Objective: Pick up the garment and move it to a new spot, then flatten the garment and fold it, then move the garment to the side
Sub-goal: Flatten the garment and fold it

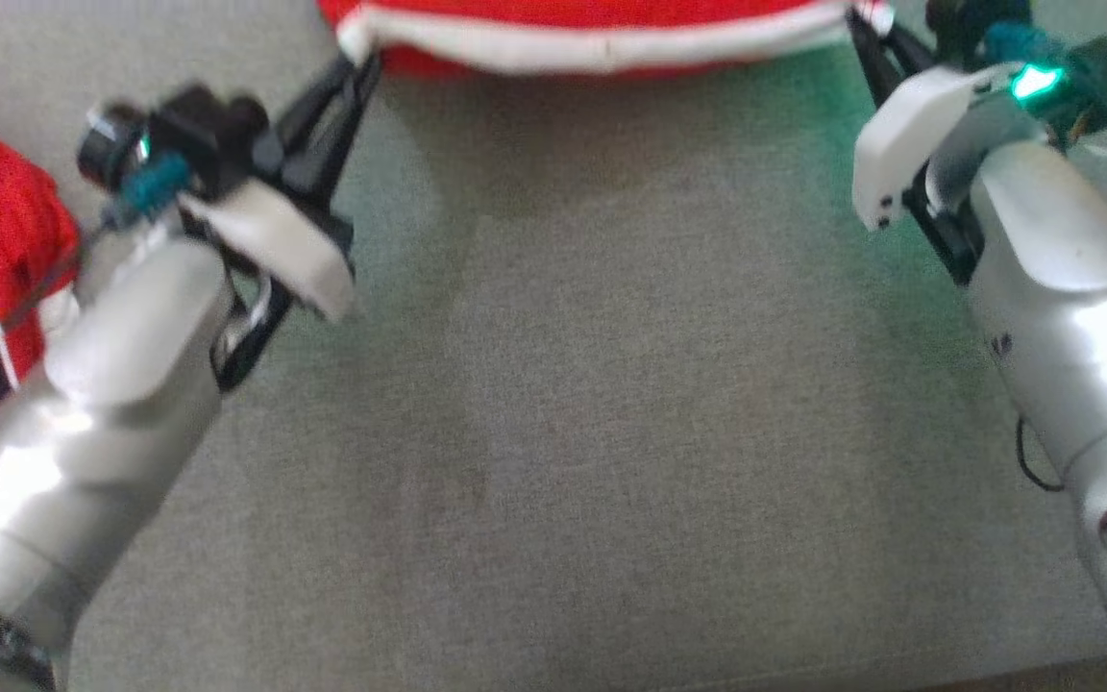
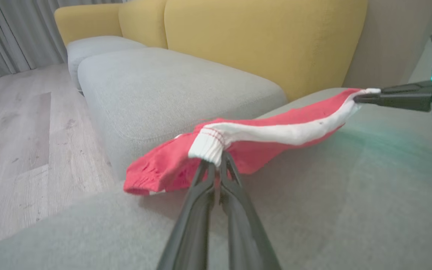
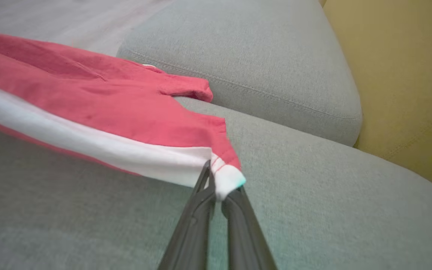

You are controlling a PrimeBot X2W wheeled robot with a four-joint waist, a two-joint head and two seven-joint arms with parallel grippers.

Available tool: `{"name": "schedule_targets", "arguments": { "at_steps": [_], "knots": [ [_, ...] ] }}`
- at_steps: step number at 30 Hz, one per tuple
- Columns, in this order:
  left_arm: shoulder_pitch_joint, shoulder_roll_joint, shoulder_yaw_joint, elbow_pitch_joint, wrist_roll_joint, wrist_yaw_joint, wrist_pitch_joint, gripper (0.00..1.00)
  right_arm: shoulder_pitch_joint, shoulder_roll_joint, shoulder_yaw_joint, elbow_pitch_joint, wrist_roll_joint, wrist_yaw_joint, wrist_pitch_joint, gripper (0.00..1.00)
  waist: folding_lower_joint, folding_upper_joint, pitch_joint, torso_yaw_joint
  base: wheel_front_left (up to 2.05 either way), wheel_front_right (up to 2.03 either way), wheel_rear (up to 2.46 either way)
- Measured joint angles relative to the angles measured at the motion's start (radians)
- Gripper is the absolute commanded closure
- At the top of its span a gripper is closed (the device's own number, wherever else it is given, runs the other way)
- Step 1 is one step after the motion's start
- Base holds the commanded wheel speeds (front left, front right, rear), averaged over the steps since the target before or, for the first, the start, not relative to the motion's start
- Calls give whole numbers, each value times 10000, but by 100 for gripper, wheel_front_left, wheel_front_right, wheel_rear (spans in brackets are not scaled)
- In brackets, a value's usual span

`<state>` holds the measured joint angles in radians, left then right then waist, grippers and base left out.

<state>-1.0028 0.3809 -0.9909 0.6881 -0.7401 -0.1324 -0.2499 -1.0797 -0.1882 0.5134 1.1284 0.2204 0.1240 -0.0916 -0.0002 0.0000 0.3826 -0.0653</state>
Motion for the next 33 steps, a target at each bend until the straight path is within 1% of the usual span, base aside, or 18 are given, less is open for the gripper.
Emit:
{"name": "schedule_targets", "arguments": {
  "at_steps": [3,6,12,13,19,21,26,33],
  "knots": [
    [559,161,-155,-201,-6,0,-21,100,353,-385,1020,-468,840,0,353,100,-1,0,-434,-5,0,0,0],
    [993,265,-184,-420,117,0,-21,100,694,-922,2019,-1116,1680,0,700,100,0,0,-848,-19,0,0,0],
    [2179,293,-173,-819,456,0,-21,100,1614,-1979,4063,-2566,3475,0,1720,100,0,0,-1805,-42,0,0,0],
    [2179,293,-173,-819,456,0,-21,100,1614,-1979,4063,-2566,3475,0,1720,100,0,0,-1805,-42,0,0,0],
    [3485,364,-199,-1262,635,96,-21,100,2489,-3122,5699,-4023,5152,-2,2734,100,-1,1,-2860,-51,0,0,0],
    [3939,414,-305,-1448,635,109,-21,100,2733,-3507,6082,-4470,5678,0,2991,100,0,0,-3190,-40,0,0,0],
    [5156,700,-619,-2167,604,456,31,100,3452,-4452,6907,-5616,6706,0,3588,100,-1,1,-3894,20,0,0,0],
    [6351,1329,-807,-4126,240,1108,598,100,4059,-5722,7248,-7175,7743,0,4491,100,1,0,-4300,154,0,0,0]
  ]
}}
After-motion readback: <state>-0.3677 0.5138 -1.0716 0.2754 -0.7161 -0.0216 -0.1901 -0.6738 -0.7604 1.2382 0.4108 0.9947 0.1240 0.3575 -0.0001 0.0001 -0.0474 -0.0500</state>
